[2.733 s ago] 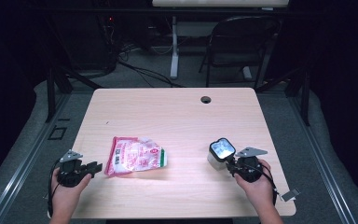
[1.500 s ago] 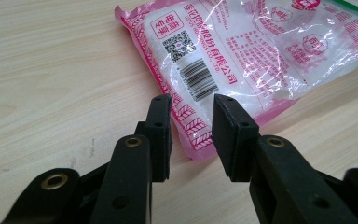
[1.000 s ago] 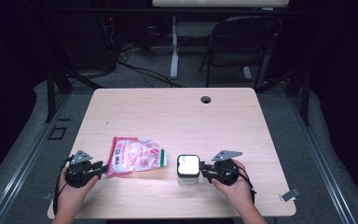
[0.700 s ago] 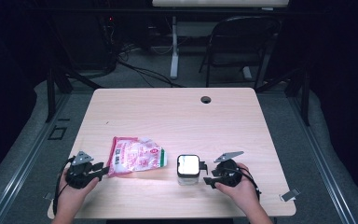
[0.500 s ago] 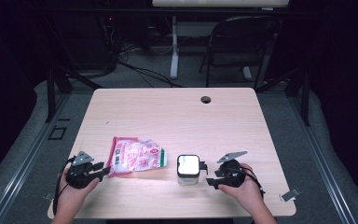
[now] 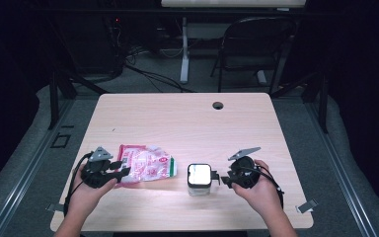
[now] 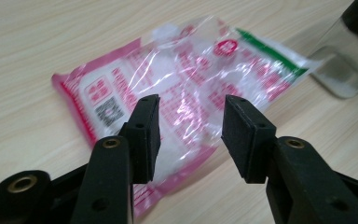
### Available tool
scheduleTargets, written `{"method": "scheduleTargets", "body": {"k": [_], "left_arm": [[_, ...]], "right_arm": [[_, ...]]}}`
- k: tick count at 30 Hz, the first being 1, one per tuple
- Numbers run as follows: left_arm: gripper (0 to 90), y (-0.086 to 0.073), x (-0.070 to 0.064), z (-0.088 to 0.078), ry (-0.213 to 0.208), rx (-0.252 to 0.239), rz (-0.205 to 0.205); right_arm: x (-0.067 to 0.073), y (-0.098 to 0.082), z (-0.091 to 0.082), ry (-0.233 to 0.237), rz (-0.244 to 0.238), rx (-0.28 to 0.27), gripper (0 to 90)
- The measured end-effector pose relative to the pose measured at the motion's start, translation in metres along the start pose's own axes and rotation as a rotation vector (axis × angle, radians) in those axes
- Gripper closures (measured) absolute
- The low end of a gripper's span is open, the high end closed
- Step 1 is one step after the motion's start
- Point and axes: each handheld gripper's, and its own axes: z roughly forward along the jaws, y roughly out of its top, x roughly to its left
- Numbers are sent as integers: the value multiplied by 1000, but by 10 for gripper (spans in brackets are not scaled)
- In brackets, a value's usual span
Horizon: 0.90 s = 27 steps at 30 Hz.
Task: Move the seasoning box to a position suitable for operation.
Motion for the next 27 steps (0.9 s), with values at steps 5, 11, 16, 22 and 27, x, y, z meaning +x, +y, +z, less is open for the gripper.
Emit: {"method": "scheduleTargets", "body": {"k": [5, 11, 16, 22, 27], "left_arm": [[541, 18, -14, 7, -14, 3, 37], [588, 38, -32, 20, -96, 21, 69], [614, 50, -48, 25, -118, 8, 98], [634, 56, -63, 34, -152, -5, 141], [716, 58, -75, 44, -191, -27, 171]], "right_arm": [[3, 10, -5, -36, 5, -13, 694], [11, 24, -9, -50, -2, -21, 727], [20, 34, -15, -67, 7, -37, 770], [29, 34, -15, -76, -17, -49, 796], [30, 26, -13, -70, -6, -71, 833]]}}
